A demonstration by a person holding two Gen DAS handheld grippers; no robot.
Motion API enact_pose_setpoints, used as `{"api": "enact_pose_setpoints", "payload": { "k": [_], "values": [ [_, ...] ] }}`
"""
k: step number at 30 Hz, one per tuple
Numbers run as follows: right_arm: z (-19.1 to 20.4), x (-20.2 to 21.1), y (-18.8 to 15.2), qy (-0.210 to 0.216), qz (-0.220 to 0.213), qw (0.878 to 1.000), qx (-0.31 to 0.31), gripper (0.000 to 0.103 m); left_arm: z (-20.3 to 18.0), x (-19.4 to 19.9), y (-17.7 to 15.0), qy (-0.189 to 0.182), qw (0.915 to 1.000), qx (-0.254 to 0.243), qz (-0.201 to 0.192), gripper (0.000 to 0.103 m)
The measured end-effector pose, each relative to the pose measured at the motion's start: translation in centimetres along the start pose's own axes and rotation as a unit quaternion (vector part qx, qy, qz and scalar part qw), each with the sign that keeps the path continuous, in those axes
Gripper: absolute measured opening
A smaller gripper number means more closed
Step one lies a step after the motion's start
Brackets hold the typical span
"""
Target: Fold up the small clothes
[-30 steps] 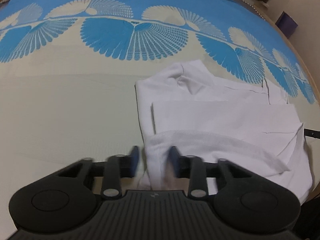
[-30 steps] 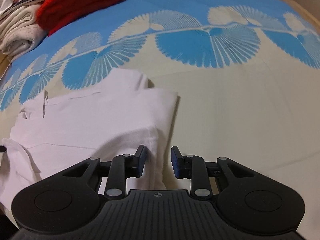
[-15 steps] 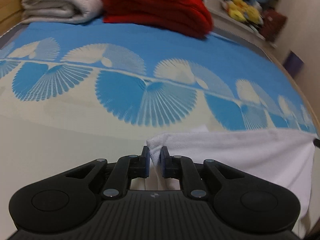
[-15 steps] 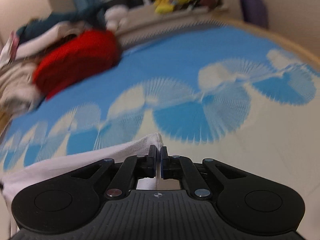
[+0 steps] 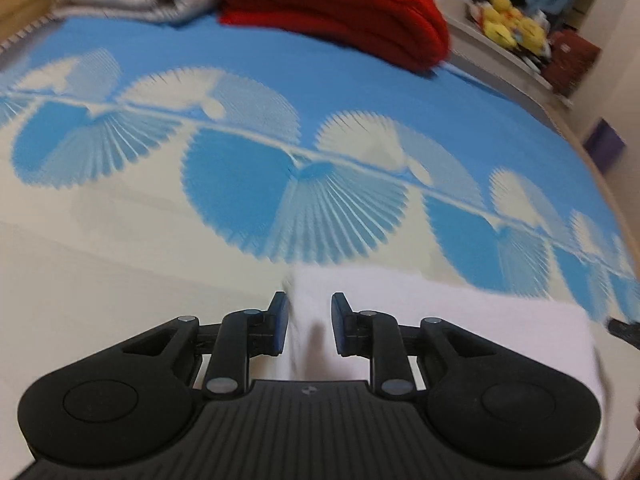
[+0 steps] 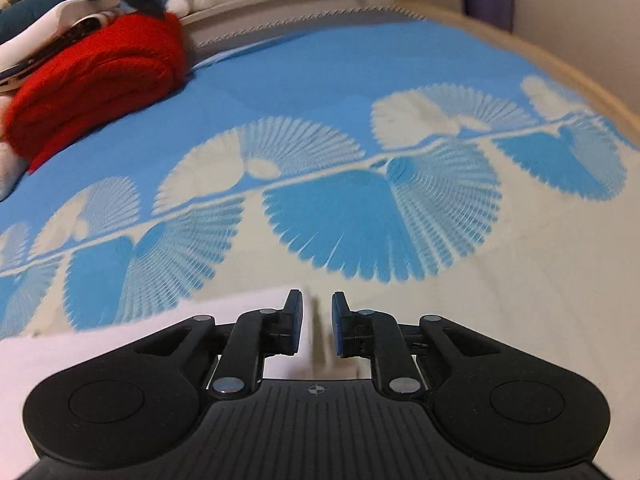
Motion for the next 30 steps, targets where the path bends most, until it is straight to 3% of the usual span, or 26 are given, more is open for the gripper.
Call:
{"api": "enact_pose_setpoints", "payload": {
  "k": [4,9,10,12,15,17,20,21,22,24,25,30],
  "values": [
    [-0.4,0.9,-2.0,0.033,0.083,0.996,0.007,0.027,-0.5,-0.1,-3.2,-0.043,0.9944,-0.030,0.092,0.030],
    [-0.2,2.5,-6.3,0.046,0.183,0.979,0.073,0.032,-0.7,0.0,-8.3,-0.030,0.9745,-0.131,0.180,0.031],
    [-0.4,2.9,-7.1,0.042,0.196,0.976,0.091,0.033,-0.4,0.0,-9.3,-0.018,0.9699,-0.149,0.191,0.038],
    [-1.1,3.7,-8.0,0.033,0.207,0.973,0.095,0.043,0.0,1.1,-9.8,-0.014,0.9712,-0.147,0.187,0.038],
    [-2.0,5.6,-8.1,0.036,0.199,0.977,0.073,0.043,0.1,3.1,-10.2,-0.027,0.9750,-0.139,0.171,0.037],
    [-2.0,6.5,-8.7,0.039,0.204,0.974,0.087,0.042,0.1,3.2,-11.5,-0.029,0.9698,-0.145,0.194,0.037],
    [-1.2,6.8,-10.6,0.039,0.237,0.962,0.131,0.042,-0.1,3.2,-13.7,-0.014,0.9569,-0.193,0.217,0.035],
    [-0.8,7.0,-11.3,0.039,0.244,0.957,0.151,0.042,-0.2,3.5,-13.9,-0.013,0.9573,-0.198,0.211,0.027],
    [-0.6,7.2,-11.6,0.040,0.245,0.955,0.164,0.041,-0.2,3.8,-13.9,-0.020,0.9592,-0.190,0.208,0.005],
    [0.0,7.7,-12.0,0.043,0.240,0.952,0.186,0.023,-0.2,4.7,-13.9,-0.024,0.9617,-0.185,0.200,0.004],
    [0.1,8.0,-12.0,0.054,0.242,0.951,0.183,0.004,-0.4,5.2,-14.0,-0.023,0.9608,-0.197,0.194,0.004],
    [-0.4,9.8,-10.6,0.063,0.229,0.959,0.152,0.003,-0.8,7.3,-14.0,-0.025,0.9587,-0.216,0.183,0.004]
  ]
}}
Point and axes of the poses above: each gripper's, at about its wrist camera, not at the fingertips, and x roughly against the way its jaws point, z to its left, y to its top, the point moved 3 cm from there along -x, roughly the way its jaws point, and after that the axes turned 8 degrees about -z, right-handed, at the moved point
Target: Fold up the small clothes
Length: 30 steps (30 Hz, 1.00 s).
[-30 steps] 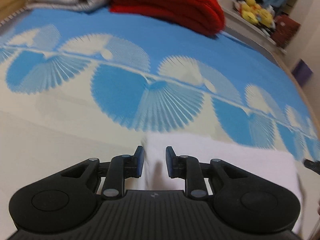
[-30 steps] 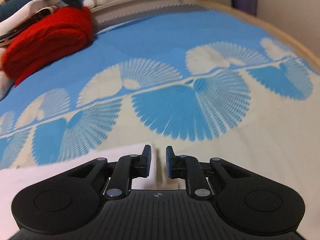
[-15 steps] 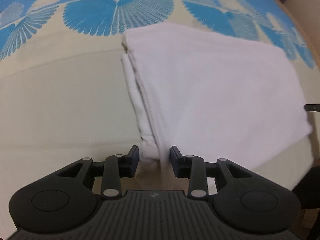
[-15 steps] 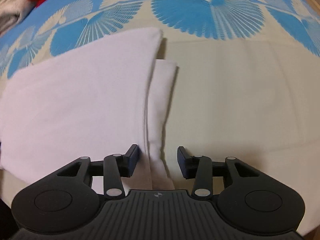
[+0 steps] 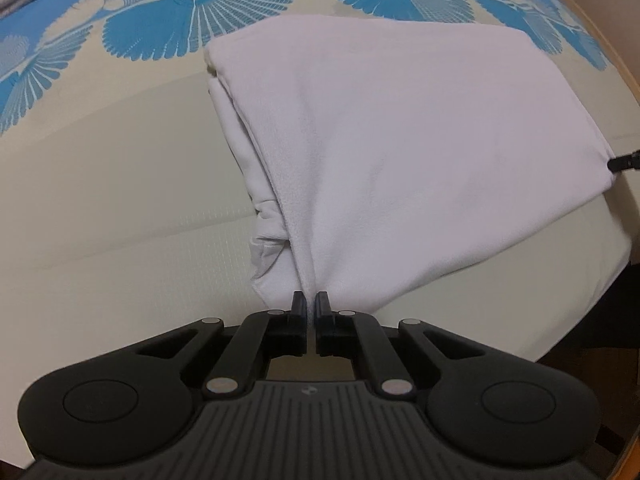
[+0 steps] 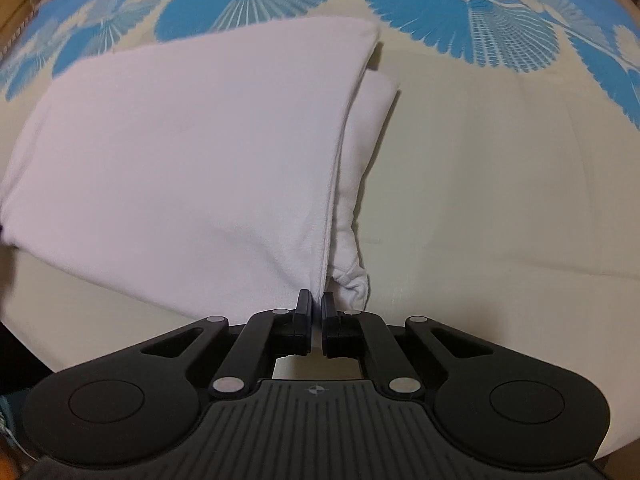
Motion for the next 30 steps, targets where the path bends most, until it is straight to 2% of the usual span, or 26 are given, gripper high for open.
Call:
{"api": "enact_pose_setpoints", "payload": {
  "k": [8,10,12,13,14,18,22,24,25,28,29,30],
  "values": [
    [-0.2,-0.9,-0.4,-0.014,0.032,0.999,0.022,0.003,-0.9,-0.5,-1.1,0.006,0.9994,-0.022,0.025,0.004],
    [0.0,-0.9,-0.6,-0.021,0.037,0.999,0.026,0.005,-0.9,-0.5,-1.2,0.007,0.9995,-0.020,0.024,0.008],
    [0.0,-0.9,-0.8,-0.042,0.043,0.998,0.033,0.010,-0.8,-0.5,-1.3,0.015,0.9991,-0.030,0.025,0.010],
    [-0.1,-0.9,-0.8,-0.052,0.041,0.997,0.039,0.021,-0.8,-0.5,-1.3,0.018,0.9990,-0.035,0.023,0.010],
    [-0.1,-0.8,-0.8,-0.060,0.038,0.997,0.042,0.029,-0.9,-0.2,-1.2,0.020,0.9989,-0.039,0.019,0.010],
    [-0.1,0.3,0.0,-0.069,-0.011,0.996,0.057,0.030,-1.3,1.4,-0.6,0.024,0.9989,-0.038,-0.015,0.011],
    [0.4,0.9,0.8,-0.033,-0.045,0.997,0.056,0.030,-1.9,2.2,0.3,-0.011,0.9981,-0.037,-0.047,0.011],
    [1.0,0.3,0.7,-0.032,-0.036,0.997,0.067,0.030,-2.2,1.5,0.2,-0.018,0.9983,-0.041,-0.037,0.011],
    [1.2,-0.4,0.7,-0.038,-0.025,0.996,0.075,0.030,-2.1,0.4,-0.1,-0.010,0.9987,-0.046,-0.018,0.011],
    [1.3,-2.7,-0.4,-0.079,0.031,0.991,0.105,0.030,-1.3,-2.8,-1.5,0.043,0.9956,-0.060,0.057,0.017],
    [1.1,-3.1,-0.5,-0.089,0.040,0.989,0.110,0.032,-1.3,-2.7,-1.5,0.042,0.9960,-0.057,0.056,0.016],
    [1.0,-3.0,-0.4,-0.096,0.037,0.988,0.112,0.040,-1.3,-2.4,-1.2,0.041,0.9965,-0.053,0.050,0.016]
  ]
}}
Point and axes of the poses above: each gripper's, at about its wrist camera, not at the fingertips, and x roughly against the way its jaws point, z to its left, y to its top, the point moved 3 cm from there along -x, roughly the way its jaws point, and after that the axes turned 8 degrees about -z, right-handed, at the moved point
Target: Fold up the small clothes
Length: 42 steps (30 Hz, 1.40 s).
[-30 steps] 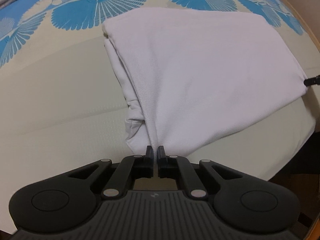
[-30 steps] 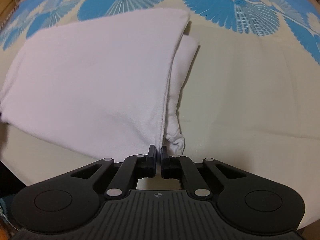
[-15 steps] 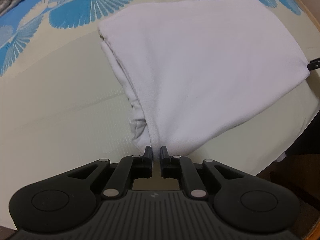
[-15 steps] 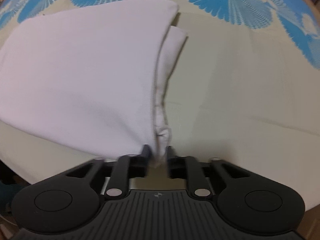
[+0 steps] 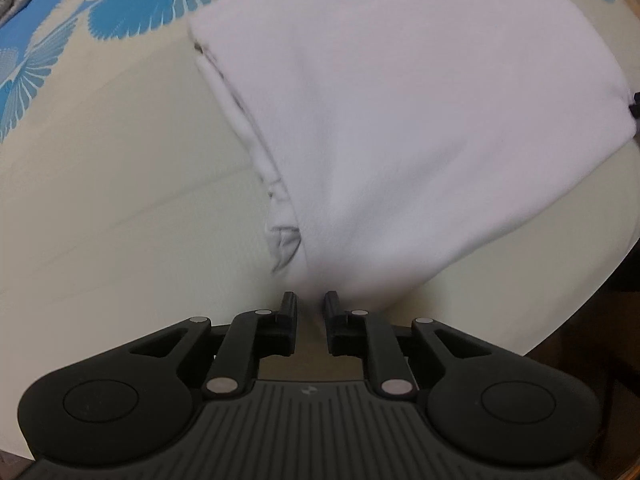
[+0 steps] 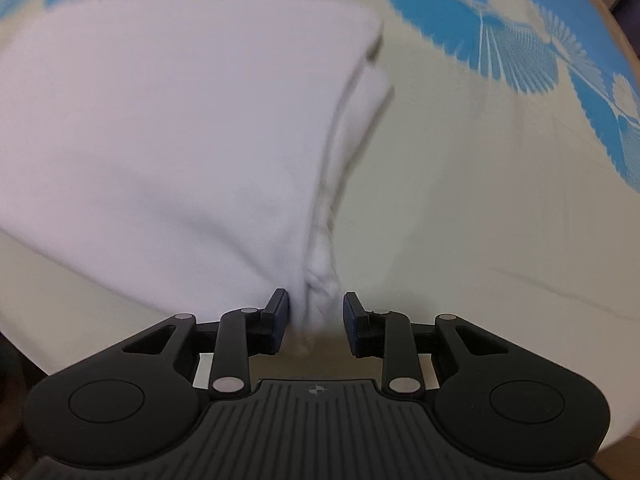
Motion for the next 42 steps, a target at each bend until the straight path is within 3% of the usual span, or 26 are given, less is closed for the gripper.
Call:
{"api": "enact_pose_setpoints", "payload": {
  "k": [4,7,9,13,15,17,19,21,23,25,29,35,38,40,42],
  "values": [
    [-1.0,1.9,0.6,-0.007,-0.030,0.999,-0.022,0.042,0.5,3.1,1.1,0.014,0.9988,0.022,-0.042,0.019],
    [-1.8,5.2,1.7,-0.052,-0.099,0.993,-0.036,0.042,1.2,6.7,2.0,0.038,0.9933,0.067,-0.087,0.020],
    [-2.7,8.5,2.6,-0.064,-0.154,0.982,-0.086,0.044,1.2,8.8,2.3,0.035,0.9876,0.100,-0.115,0.020],
    [-2.3,15.1,1.9,-0.014,-0.275,0.948,-0.162,0.050,-0.7,11.6,0.4,0.018,0.9675,0.185,-0.172,0.024],
    [-0.7,16.9,-0.3,0.011,-0.333,0.928,-0.166,0.058,-2.2,11.5,-1.0,-0.005,0.9517,0.240,-0.191,0.027],
    [1.1,16.7,-2.5,0.027,-0.357,0.920,-0.159,0.059,-3.4,9.6,-2.7,-0.026,0.9344,0.297,-0.195,0.028],
    [2.6,15.0,-4.9,0.032,-0.345,0.925,-0.154,0.059,-4.1,6.6,-4.4,-0.035,0.9204,0.350,-0.170,0.028],
    [3.2,12.7,-5.9,0.026,-0.305,0.939,-0.158,0.057,-4.1,4.4,-4.8,-0.031,0.9158,0.374,-0.143,0.028],
    [3.4,12.2,-5.5,0.026,-0.288,0.944,-0.159,0.057,-3.5,3.5,-5.0,-0.017,0.9092,0.393,-0.137,0.037],
    [3.9,12.4,-5.0,0.024,-0.300,0.943,-0.141,0.057,-2.4,3.1,-5.3,-0.008,0.9005,0.413,-0.136,0.048],
    [3.8,10.9,-4.7,-0.010,-0.275,0.954,-0.121,0.057,-0.5,1.7,-6.3,-0.010,0.8795,0.461,-0.118,0.056],
    [3.7,10.0,-5.1,-0.010,-0.262,0.955,-0.135,0.057,0.2,1.3,-6.0,-0.006,0.8770,0.457,-0.150,0.064],
    [3.6,10.0,-5.4,-0.013,-0.262,0.955,-0.139,0.057,0.5,1.0,-5.6,0.010,0.8733,0.460,-0.161,0.058],
    [3.4,10.0,-5.6,-0.016,-0.261,0.955,-0.142,0.057,0.5,1.0,-5.4,0.026,0.8824,0.442,-0.160,0.012],
    [3.2,10.1,-5.8,-0.021,-0.259,0.954,-0.148,0.057,0.5,1.3,-5.3,0.024,0.8801,0.444,-0.167,0.010]
  ]
}}
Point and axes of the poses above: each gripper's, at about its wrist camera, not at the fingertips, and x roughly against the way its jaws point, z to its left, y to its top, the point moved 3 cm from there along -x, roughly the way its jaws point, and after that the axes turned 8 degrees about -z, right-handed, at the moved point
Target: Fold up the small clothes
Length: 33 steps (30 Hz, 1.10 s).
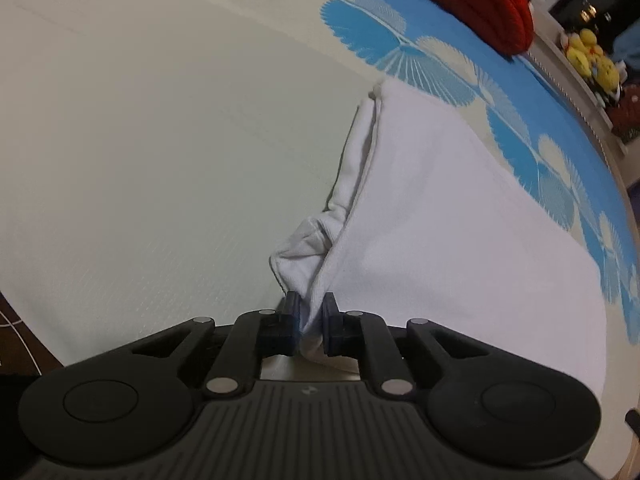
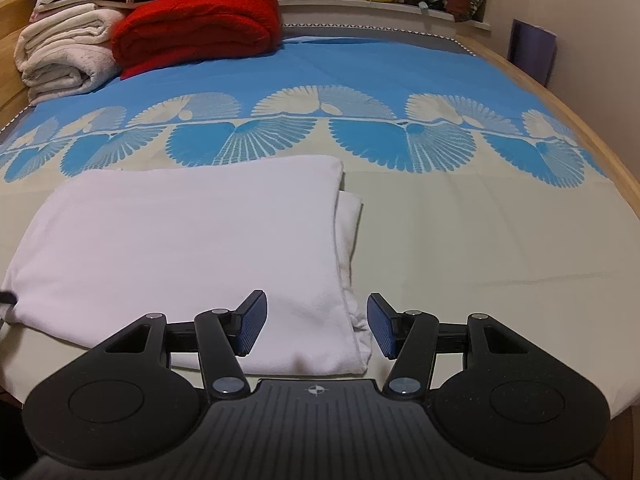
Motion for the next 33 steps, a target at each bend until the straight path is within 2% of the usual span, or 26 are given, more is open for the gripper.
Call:
{"api": "enact_pose_setpoints", "payload": {
  "k": [6,8,11,14,16,20,22,23,25,27,29,31,32,33],
  "values": [
    [-0.6,0.5,0.7,-0.017,-0.020,0.999,-0.031,0.057,0.5,3.9,1.3,-0.020,0.9980,-0.011,-0.058,0.008],
    [-0.7,0.5,1.0,-0.028,-0.029,0.999,-0.036,0.057,2.0,4.7,1.5,0.013,0.9973,-0.023,-0.069,0.008],
    [-0.9,0.7,1.7,-0.050,-0.052,0.997,-0.042,0.057,4.7,4.3,1.5,0.067,0.9961,-0.018,-0.054,0.008],
    [-1.8,1.0,2.4,-0.071,-0.072,0.993,-0.063,0.057,5.2,4.7,1.6,0.092,0.9929,-0.046,-0.060,0.008],
    [-3.0,1.2,2.7,-0.088,-0.082,0.989,-0.086,0.057,3.9,5.4,1.8,0.103,0.9875,-0.093,-0.075,0.008],
    [-5.9,2.0,3.4,-0.114,-0.103,0.978,-0.139,0.057,-1.8,7.6,2.6,0.125,0.9671,-0.185,-0.122,0.008],
    [-7.3,2.6,3.6,-0.125,-0.119,0.973,-0.154,0.057,-6.0,9.6,2.6,0.105,0.9567,-0.222,-0.156,0.008],
    [-8.1,2.9,3.8,-0.132,-0.130,0.970,-0.156,0.057,-8.4,10.7,2.3,0.083,0.9518,-0.238,-0.174,0.008],
    [-9.3,3.3,3.9,-0.141,-0.145,0.967,-0.154,0.057,-14.0,12.9,0.9,0.026,0.9383,-0.276,-0.206,0.006],
    [-10.2,3.4,3.7,-0.145,-0.148,0.967,-0.148,0.057,-19.9,14.2,-1.9,-0.032,0.9218,-0.317,-0.221,0.006],
    [-11.1,3.2,3.3,-0.142,-0.145,0.968,-0.147,0.057,-24.5,14.5,-4.9,-0.086,0.9110,-0.341,-0.215,0.006],
    [-11.9,3.0,2.9,-0.135,-0.137,0.969,-0.152,0.057,-28.8,14.1,-8.6,-0.127,0.8960,-0.372,-0.206,0.006],
    [-12.2,2.9,2.7,-0.134,-0.134,0.969,-0.156,0.057,-30.6,13.6,-10.6,-0.149,0.8912,-0.382,-0.194,0.006],
    [-12.4,2.8,2.6,-0.132,-0.131,0.969,-0.160,0.057,-32.0,12.5,-12.2,-0.171,0.8911,-0.384,-0.172,0.007]
  ]
}}
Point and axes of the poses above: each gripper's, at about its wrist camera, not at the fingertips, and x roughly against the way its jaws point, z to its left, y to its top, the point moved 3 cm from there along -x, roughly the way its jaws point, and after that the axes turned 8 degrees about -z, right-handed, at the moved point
